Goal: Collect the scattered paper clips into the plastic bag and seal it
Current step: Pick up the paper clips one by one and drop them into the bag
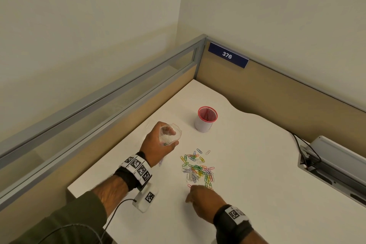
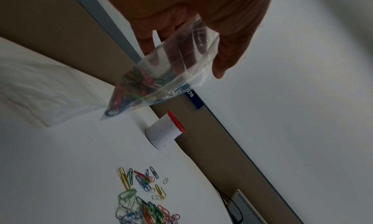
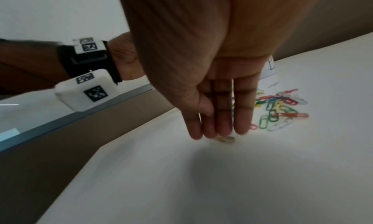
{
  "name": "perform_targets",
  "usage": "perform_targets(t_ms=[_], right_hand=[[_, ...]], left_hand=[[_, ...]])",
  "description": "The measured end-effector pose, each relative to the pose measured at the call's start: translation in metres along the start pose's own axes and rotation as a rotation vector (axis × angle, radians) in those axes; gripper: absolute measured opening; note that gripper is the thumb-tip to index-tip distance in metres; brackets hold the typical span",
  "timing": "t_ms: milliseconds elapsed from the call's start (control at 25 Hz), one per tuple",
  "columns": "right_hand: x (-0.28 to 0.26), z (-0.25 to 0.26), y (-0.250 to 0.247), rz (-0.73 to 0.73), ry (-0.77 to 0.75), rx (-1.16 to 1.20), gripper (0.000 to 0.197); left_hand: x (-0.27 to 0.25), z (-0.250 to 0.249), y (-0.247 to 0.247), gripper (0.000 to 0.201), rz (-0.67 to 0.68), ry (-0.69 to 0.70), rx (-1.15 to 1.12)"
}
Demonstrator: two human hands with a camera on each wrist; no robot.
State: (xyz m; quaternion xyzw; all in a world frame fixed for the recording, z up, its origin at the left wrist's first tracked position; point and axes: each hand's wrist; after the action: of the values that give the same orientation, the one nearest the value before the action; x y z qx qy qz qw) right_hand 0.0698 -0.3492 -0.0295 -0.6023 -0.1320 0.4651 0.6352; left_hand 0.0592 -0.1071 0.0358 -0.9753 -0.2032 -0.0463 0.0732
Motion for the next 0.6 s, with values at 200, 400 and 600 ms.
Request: perform_targets(t_ms=[200, 400, 600], right_hand=[[0.02, -0.003, -0.001, -0.044, 0.135, 0.133, 0.036], [0.036, -0.049, -0.033, -0.271, 0.387, 0.2, 0.03], [0.03, -0.082, -0.025, -0.176, 0.686, 0.181, 0.031]], left_hand=[[-0.002, 0.001, 0.003, 0.043, 0.021, -0.007, -0.009], [0.0, -0.002, -0.001, 0.041, 0.009, 0.004, -0.006], [0.002, 0.003, -0.005, 0.042, 0.0, -0.008, -0.014]])
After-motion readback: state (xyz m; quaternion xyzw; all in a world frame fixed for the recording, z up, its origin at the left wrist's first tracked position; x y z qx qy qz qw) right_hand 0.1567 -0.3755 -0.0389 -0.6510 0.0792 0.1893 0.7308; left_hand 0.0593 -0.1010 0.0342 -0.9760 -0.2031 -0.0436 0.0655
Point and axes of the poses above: each hand's wrist, its own x-axis towards the middle knuckle, its own y-axis out of the palm, z = x × y, and after that the axes turned 7 degrees about -x, right-handed
